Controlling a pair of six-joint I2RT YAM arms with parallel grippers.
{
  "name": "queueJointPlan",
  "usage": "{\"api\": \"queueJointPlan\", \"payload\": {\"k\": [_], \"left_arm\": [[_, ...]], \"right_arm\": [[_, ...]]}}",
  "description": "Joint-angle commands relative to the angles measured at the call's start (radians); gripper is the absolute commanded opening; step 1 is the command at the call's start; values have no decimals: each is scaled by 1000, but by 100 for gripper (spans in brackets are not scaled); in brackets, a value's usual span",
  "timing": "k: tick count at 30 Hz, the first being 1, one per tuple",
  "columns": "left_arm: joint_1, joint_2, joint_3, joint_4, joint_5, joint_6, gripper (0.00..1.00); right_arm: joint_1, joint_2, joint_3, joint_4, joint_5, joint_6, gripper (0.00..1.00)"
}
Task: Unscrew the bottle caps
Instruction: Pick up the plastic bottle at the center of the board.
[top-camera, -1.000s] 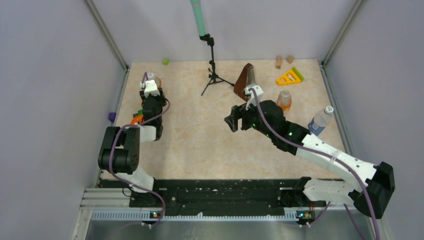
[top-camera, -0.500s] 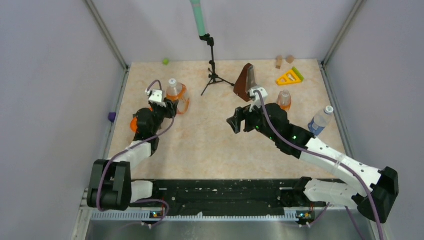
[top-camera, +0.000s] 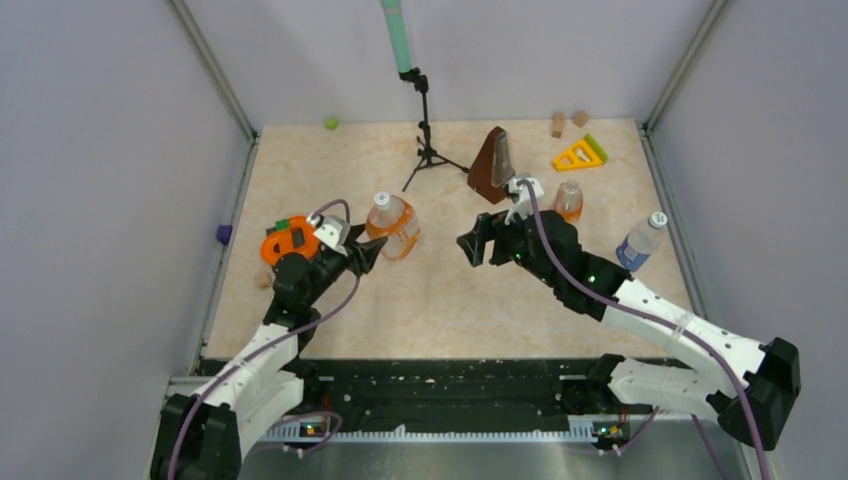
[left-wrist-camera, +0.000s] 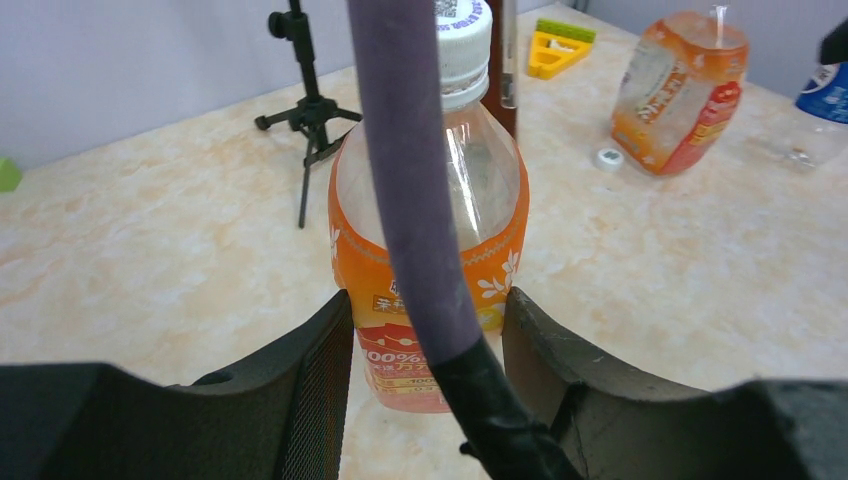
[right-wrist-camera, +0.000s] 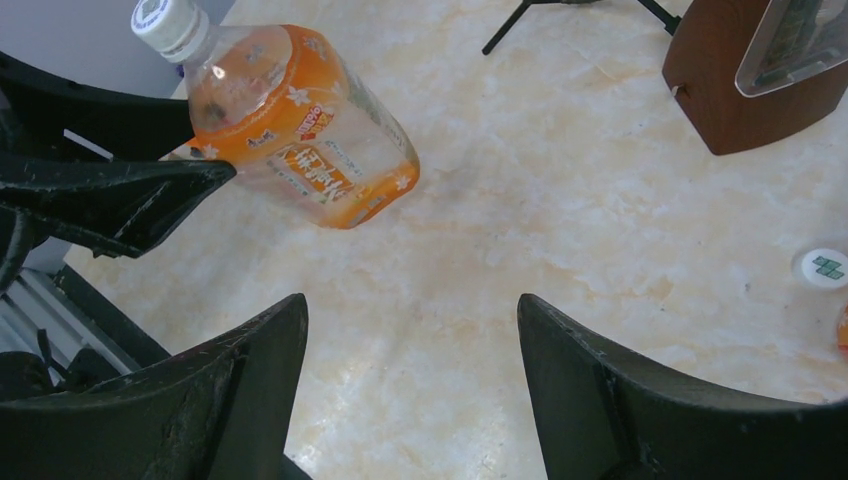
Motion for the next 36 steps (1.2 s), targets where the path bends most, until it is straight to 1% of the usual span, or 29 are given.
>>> {"api": "queueJointPlan", "payload": {"k": [1, 6, 8, 13, 16, 20, 24, 27, 29, 31, 33, 36], "left_arm": [[-9, -61, -24, -18, 105, -27, 12], [-11, -95, -27, -58, 186, -39, 12], [-11, -111, -28, -73, 195, -31, 12], [-11, -113, 9, -149, 259, -13, 12], [-11, -103, 33, -175, 308, -14, 12], [-10, -76, 68, -204, 414, -23, 12], [-11, -51, 95, -195, 539, -66, 13], [-15, -41, 108, -172, 608, -100, 13], [-26, -31, 124, -190, 639, -100, 13], [-45, -7, 147, -224, 652, -91, 13], [-72, 23, 194, -289, 667, -63, 13], [-110, 57, 244, -395, 679, -2, 13]], "right_arm": [[13, 3, -3, 53, -7, 58, 75], [13, 10, 2, 44, -37, 106, 73], [13, 6, 9, 30, -38, 118, 73], [12, -12, 14, 51, -73, 115, 73], [13, -7, 31, 54, -120, 81, 73], [12, -23, 43, 41, -128, 19, 72], [12, -67, 47, -6, -133, -39, 72], [12, -110, 30, -20, -151, -68, 72], [14, -134, 14, -15, -189, -84, 72], [13, -149, 0, 5, -265, -98, 72], [12, -152, -6, 28, -342, -108, 72], [12, -138, 7, 36, -409, -159, 72]]}}
